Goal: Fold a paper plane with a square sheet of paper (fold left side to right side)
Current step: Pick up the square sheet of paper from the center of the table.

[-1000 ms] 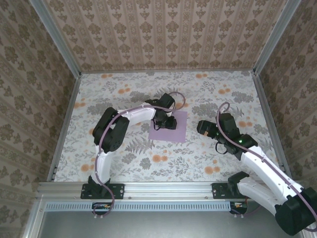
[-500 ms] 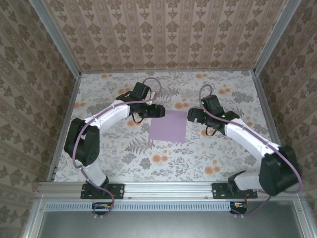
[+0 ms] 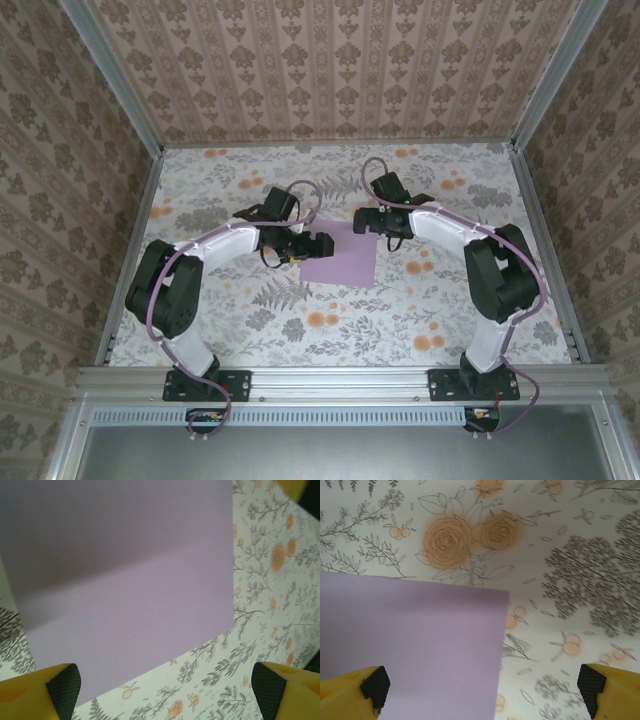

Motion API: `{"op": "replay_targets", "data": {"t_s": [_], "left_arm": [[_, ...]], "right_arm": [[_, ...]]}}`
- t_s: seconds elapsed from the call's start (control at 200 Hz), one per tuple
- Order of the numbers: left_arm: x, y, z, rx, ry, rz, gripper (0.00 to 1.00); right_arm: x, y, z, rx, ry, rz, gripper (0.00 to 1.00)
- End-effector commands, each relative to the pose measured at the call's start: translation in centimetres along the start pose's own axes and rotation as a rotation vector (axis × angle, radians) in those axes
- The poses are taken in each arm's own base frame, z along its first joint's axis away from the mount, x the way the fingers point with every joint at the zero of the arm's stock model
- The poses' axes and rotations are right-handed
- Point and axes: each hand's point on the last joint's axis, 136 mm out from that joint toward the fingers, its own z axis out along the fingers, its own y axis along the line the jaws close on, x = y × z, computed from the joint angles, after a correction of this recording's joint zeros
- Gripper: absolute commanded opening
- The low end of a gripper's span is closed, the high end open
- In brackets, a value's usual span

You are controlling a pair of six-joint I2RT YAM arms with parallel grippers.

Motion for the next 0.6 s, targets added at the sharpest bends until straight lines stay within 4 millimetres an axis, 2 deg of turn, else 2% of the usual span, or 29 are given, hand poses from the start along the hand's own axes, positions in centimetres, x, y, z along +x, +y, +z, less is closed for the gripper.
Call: {"op": "replay_targets", "data": {"t_s": [0.0,0.315,0.6], "left_arm": [[0.0,0.0,1.1,0.030,0.023,-0.022,0.89],[1.5,2.0,3.1,-0.038,0.093,-0.057,0.81],[3.0,3.4,4.2,-0.106,0.147,-0.059,0.75]], "right_arm": [[0.1,0.9,1.3,0.001,0.047,-0.011,1.00],[1.6,1.7,4.2,0.036,0.112,-0.039,1.00],[3.4,2.2,5.3,0.061,0.163,-0.082,1.00]]}}
